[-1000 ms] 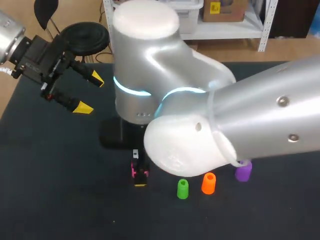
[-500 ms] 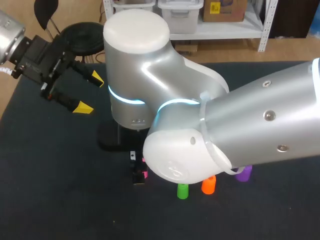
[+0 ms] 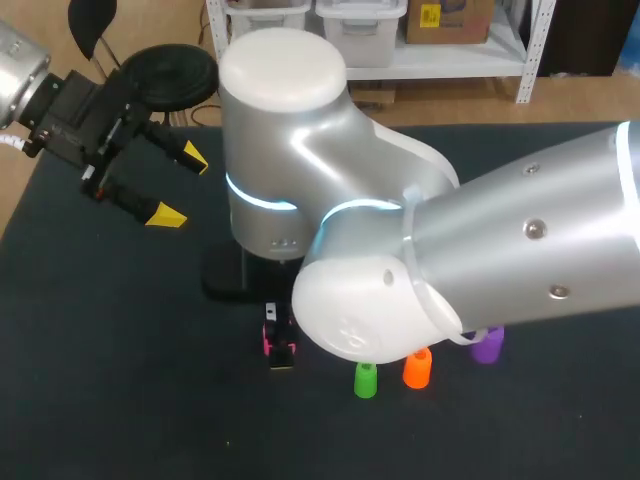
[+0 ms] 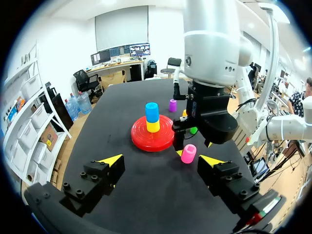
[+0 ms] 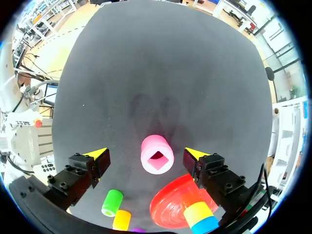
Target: Pick up and stack the cylinders on the red base in this order: pink,purple,orange,green
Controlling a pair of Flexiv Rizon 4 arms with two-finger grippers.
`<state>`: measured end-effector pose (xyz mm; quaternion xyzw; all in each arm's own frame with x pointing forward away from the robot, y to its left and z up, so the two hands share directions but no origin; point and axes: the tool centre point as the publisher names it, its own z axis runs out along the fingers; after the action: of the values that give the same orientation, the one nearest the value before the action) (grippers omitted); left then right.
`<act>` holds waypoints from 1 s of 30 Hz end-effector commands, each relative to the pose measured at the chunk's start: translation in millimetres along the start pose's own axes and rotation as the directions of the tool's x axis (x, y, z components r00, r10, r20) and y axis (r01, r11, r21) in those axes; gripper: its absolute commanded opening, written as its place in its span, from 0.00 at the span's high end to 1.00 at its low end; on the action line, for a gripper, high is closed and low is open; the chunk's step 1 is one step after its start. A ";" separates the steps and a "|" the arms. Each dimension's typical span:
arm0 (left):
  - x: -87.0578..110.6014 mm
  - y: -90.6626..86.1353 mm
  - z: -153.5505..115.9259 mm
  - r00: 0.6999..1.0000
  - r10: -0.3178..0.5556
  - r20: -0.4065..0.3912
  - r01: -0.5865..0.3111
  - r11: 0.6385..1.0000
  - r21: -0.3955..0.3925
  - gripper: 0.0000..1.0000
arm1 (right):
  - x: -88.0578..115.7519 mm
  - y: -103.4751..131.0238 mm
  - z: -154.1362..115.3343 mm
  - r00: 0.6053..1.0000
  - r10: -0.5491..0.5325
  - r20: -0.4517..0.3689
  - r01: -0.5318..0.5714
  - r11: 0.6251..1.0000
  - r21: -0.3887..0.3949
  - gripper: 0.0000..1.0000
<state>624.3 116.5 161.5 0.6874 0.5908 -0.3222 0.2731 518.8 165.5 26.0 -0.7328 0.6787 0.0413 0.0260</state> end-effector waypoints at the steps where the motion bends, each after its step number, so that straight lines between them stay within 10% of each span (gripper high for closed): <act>1: 0.6 -0.8 0.3 1.000 0.002 0.001 -0.002 1.000 -0.003 0.00 | -1.8 -2.7 3.8 1.000 -0.003 0.001 0.003 1.000 -0.010 0.00; 29: 0.6 -0.8 0.3 1.000 0.002 0.001 -0.002 1.000 -0.003 0.00 | 2.6 -5.1 15.3 1.000 -0.001 0.013 0.002 0.999 -0.046 0.00; 30: 0.6 -0.8 0.3 1.000 0.002 0.001 -0.002 1.000 -0.003 0.00 | 2.6 -5.1 15.4 1.000 0.000 0.015 0.001 0.999 -0.047 0.30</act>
<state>624.3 116.5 161.5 0.6874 0.5908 -0.3222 0.2731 522.4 164.9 11.2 -0.7332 0.6772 0.0608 0.0137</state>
